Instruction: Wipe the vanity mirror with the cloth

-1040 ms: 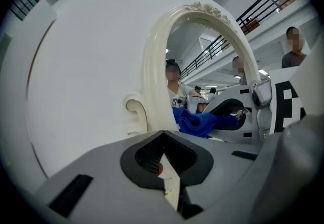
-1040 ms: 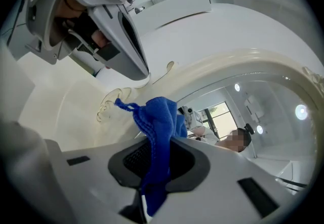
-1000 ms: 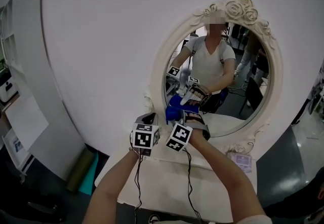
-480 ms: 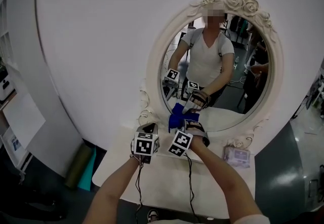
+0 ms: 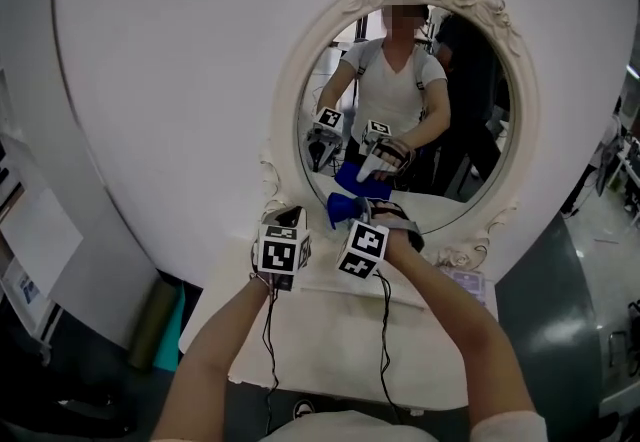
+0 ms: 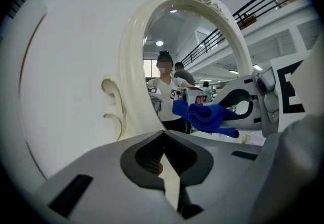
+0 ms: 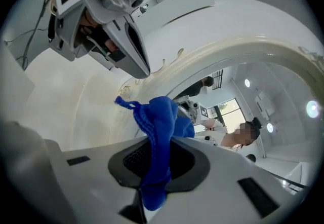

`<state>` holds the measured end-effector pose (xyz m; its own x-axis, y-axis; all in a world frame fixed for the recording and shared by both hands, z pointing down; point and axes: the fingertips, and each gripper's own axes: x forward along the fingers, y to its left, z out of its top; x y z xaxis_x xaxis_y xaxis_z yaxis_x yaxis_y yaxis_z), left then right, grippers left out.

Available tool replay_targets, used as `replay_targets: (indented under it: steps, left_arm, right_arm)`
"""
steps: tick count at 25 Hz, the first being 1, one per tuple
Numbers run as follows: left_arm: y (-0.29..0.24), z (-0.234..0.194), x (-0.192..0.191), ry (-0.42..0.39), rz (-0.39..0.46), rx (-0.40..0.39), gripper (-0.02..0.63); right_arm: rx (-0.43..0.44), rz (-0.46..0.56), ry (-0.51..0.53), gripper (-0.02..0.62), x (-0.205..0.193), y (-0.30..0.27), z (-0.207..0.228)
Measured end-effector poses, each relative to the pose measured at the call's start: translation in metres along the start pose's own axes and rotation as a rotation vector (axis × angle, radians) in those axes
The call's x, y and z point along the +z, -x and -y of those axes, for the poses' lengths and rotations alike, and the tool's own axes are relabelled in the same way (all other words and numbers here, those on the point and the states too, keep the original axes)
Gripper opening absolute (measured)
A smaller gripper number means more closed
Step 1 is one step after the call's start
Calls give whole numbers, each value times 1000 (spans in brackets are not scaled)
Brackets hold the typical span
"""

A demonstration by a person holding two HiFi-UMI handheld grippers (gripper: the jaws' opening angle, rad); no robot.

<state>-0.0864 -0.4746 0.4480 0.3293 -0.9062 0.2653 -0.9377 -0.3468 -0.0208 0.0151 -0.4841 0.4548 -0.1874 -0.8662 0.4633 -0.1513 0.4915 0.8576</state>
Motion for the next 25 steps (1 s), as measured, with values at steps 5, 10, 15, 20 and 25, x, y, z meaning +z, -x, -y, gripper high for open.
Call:
replay_targets:
  steps: [5,10,15,20,25]
  left_arm:
    - [9,19,76,-31,114,-27,5]
    - [18,42,162,-64,231,-62,3]
    - [38,59,263,-150,369,-62,4]
    - [59,79,342,-182,467,-69,4]
    - [63,86,371,-199,471,-44,3]
  right_arm:
    - [-100,10,52,66,0,47,77]
    - [-261,-15,112,66,-2,107,170]
    - [-405,-38,152,66,-2,167,259]
    - [-509,-88,183,66,-2,201,323]
    - [-540,-129,212,66,-1,208,349]
